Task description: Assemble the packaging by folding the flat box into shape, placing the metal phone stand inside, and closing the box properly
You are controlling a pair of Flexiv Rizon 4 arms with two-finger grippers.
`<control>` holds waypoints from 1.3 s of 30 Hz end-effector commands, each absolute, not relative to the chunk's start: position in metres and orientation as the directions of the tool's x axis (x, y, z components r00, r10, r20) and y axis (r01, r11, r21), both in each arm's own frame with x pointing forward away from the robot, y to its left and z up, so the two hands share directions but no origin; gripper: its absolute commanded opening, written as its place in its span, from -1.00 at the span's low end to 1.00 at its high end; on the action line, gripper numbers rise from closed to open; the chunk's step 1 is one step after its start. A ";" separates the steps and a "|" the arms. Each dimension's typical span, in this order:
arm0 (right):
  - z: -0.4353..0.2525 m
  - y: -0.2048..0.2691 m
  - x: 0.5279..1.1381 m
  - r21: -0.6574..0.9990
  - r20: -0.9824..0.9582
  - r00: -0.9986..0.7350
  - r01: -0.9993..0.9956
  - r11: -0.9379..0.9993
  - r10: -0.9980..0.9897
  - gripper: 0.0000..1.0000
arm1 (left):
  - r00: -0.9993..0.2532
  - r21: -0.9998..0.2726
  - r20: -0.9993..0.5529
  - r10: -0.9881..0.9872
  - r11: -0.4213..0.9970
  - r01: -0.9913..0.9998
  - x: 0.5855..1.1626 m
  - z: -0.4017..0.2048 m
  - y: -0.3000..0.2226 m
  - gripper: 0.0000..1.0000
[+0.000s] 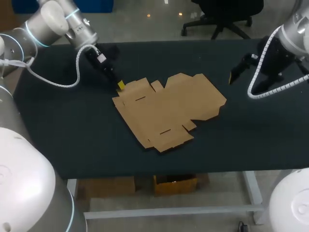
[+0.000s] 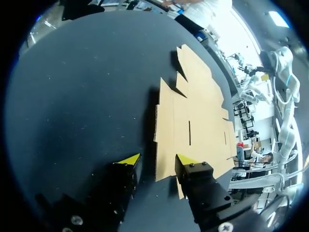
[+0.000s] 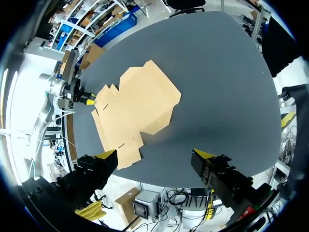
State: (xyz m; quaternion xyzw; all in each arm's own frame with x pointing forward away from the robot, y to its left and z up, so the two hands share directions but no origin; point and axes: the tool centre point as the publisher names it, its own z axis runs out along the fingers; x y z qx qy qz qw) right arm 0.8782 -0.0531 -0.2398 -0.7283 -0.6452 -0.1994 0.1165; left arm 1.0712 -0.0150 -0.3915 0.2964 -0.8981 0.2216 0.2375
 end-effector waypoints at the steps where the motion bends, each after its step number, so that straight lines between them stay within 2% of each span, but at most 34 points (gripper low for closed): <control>1: -0.239 -0.054 0.878 0.081 0.443 0.089 0.987 -0.138 0.892 1.00 | -0.701 -0.243 0.582 -0.413 0.735 -0.634 1.077 -0.396 -0.017 -0.16; 3: -0.240 -0.055 0.878 0.079 0.444 0.089 0.987 -0.138 0.892 1.00 | -0.698 -0.237 0.585 -0.413 0.736 -0.634 1.076 -0.397 -0.017 -0.17; 9: -0.242 -0.054 0.879 0.076 0.447 0.089 0.988 -0.137 0.890 1.00 | -0.694 -0.224 0.593 -0.408 0.744 -0.629 1.072 -0.402 -0.020 -0.40; 13: -0.243 -0.052 0.879 0.073 0.449 0.087 0.988 -0.133 0.889 1.00 | -0.693 -0.218 0.594 -0.409 0.747 -0.628 1.070 -0.404 -0.022 -0.84; 14: -0.243 -0.052 0.879 0.072 0.449 0.085 0.989 -0.132 0.889 1.00 | -0.691 -0.217 0.594 -0.412 0.746 -0.630 1.070 -0.404 -0.022 -1.00; 31: -0.250 -0.036 0.868 0.034 0.458 0.049 0.997 -0.072 0.888 1.00 | -0.610 -0.273 0.612 -0.503 0.590 -0.760 1.061 -0.391 -0.015 -1.00; 39: -0.251 -0.037 0.865 0.025 0.463 0.048 0.997 -0.067 0.885 1.00 | -0.531 -0.303 0.641 -0.555 0.453 -0.838 1.061 -0.385 -0.010 -1.00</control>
